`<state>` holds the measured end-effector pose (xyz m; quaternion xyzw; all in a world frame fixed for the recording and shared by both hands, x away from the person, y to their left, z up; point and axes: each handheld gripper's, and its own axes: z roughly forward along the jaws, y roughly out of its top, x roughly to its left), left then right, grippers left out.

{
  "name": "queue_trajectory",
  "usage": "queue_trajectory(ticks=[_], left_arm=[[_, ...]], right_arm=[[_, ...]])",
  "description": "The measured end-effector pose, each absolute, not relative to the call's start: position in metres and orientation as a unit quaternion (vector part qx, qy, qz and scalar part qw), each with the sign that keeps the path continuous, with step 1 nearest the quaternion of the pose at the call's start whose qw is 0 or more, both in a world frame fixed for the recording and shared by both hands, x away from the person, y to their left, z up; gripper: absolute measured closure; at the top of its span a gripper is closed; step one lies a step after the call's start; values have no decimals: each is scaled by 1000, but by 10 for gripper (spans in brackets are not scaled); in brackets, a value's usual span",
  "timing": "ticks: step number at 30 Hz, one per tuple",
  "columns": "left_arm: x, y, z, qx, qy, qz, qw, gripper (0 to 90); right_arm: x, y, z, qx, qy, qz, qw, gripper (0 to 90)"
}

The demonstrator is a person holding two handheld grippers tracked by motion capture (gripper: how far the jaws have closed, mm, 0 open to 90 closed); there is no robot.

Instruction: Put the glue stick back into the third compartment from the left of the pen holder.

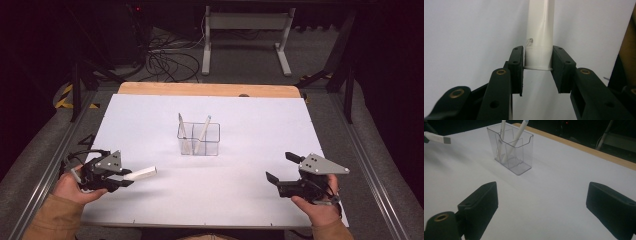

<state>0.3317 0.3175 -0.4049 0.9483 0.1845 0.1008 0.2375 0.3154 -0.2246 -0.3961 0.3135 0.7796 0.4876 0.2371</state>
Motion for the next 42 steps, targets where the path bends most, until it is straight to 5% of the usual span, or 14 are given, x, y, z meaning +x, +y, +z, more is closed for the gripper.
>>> queue_trajectory(ticks=[21, 42], left_arm=[[329, 288, -367, 942, 222, 122, 220, 647], [348, 259, -332, 926, 260, 78, 263, 647]], right_arm=[[314, -225, -394, 313, 778, 490, 240, 113], [317, -223, -392, 307, 781, 490, 238, 113]])
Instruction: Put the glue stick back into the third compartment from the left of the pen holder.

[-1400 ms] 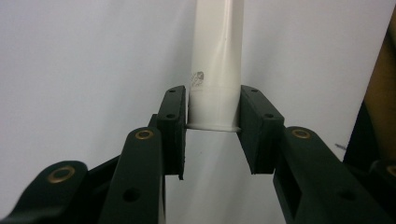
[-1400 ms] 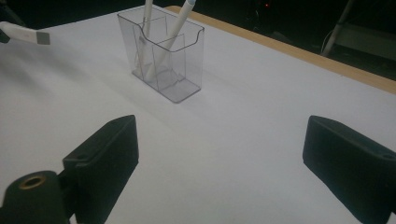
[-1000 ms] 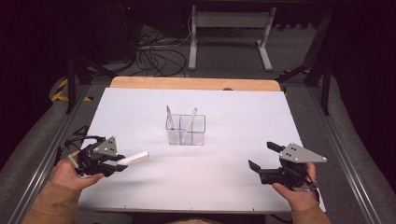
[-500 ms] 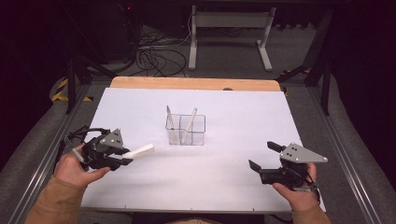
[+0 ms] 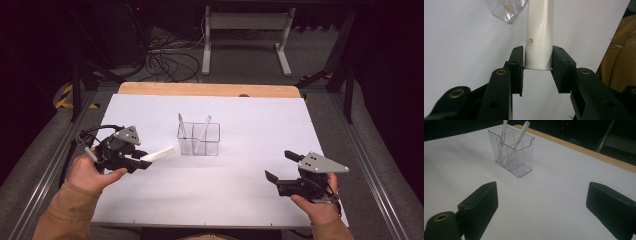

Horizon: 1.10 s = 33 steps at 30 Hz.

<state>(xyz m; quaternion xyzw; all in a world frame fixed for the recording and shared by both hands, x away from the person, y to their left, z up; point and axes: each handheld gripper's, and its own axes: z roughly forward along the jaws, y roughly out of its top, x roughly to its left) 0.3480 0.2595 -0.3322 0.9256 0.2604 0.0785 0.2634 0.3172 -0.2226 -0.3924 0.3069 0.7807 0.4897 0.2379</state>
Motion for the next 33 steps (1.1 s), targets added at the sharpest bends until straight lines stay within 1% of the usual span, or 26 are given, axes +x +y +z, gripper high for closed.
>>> queue_trajectory(ticks=[15, 29, 33], left_arm=[[363, 236, -315, 914, 282, 51, 287, 647], [381, 202, -311, 915, 287, 30, 284, 647], [385, 194, -310, 916, 283, 35, 282, 647]], right_arm=[[317, -223, -392, 307, 780, 491, 237, 113], [317, -223, -392, 308, 779, 491, 239, 113], [317, -223, -393, 308, 780, 490, 239, 113]])
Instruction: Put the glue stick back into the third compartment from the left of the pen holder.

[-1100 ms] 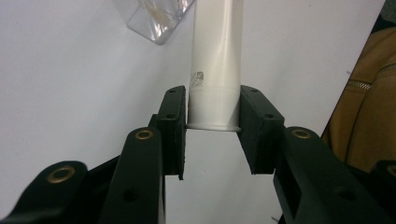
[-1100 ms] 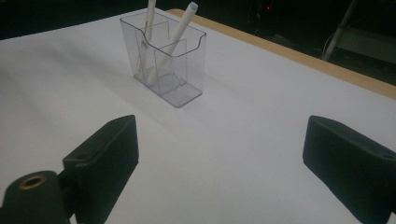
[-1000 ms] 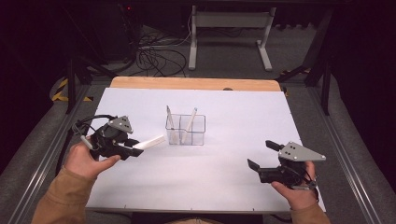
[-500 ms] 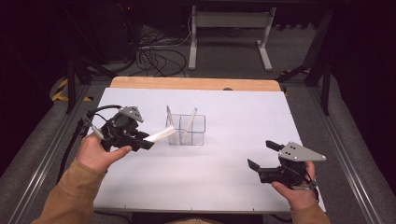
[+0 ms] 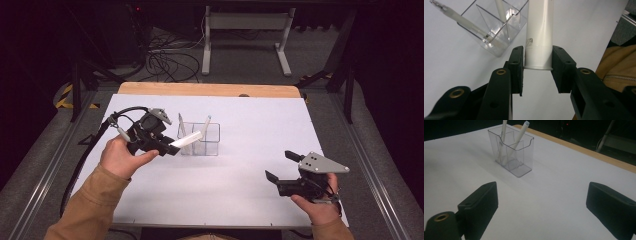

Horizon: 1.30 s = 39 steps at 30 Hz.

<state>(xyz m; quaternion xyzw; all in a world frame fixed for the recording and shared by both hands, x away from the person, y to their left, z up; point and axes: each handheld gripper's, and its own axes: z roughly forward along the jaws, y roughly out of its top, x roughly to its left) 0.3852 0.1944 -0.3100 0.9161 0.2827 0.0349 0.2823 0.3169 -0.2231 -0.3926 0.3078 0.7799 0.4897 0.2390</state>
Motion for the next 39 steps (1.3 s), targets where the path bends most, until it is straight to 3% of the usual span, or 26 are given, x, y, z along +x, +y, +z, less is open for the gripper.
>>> queue_trajectory(ticks=[23, 39], left_arm=[[406, 150, -310, 908, 288, 23, 304, 646], [417, 143, -319, 904, 319, 25, 285, 645]], right_arm=[[317, -224, -393, 306, 781, 488, 241, 113], [317, -224, -393, 308, 780, 488, 240, 113]])
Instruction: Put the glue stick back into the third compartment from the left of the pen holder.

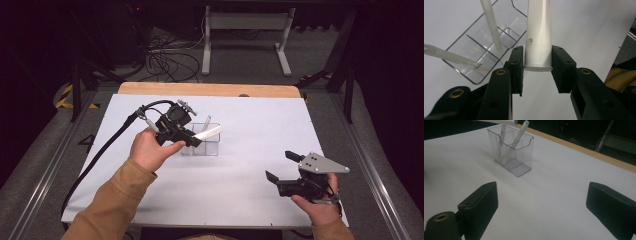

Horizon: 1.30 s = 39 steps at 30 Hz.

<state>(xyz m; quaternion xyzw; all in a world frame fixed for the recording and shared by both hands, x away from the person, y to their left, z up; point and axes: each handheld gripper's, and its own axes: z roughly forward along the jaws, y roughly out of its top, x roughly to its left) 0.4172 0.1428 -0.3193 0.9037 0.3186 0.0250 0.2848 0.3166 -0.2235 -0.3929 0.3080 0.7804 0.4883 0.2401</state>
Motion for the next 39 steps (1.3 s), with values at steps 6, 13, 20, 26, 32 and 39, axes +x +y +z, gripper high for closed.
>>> queue_trajectory(ticks=[6, 13, 20, 26, 32, 39], left_arm=[[424, 139, -323, 901, 324, 27, 287, 645], [421, 130, -317, 900, 319, 58, 291, 647], [427, 130, -318, 895, 331, 76, 290, 647], [435, 125, -325, 895, 335, 81, 284, 646], [434, 126, -325, 887, 315, 93, 324, 418], [414, 135, -315, 888, 282, 113, 345, 332]], right_arm=[[317, -225, -393, 309, 780, 488, 241, 113], [317, -225, -393, 309, 780, 489, 240, 113], [317, -225, -393, 309, 780, 489, 240, 113], [317, -225, -393, 309, 780, 489, 240, 113], [317, -226, -392, 310, 779, 490, 241, 113], [319, -226, -391, 306, 779, 490, 242, 113]])
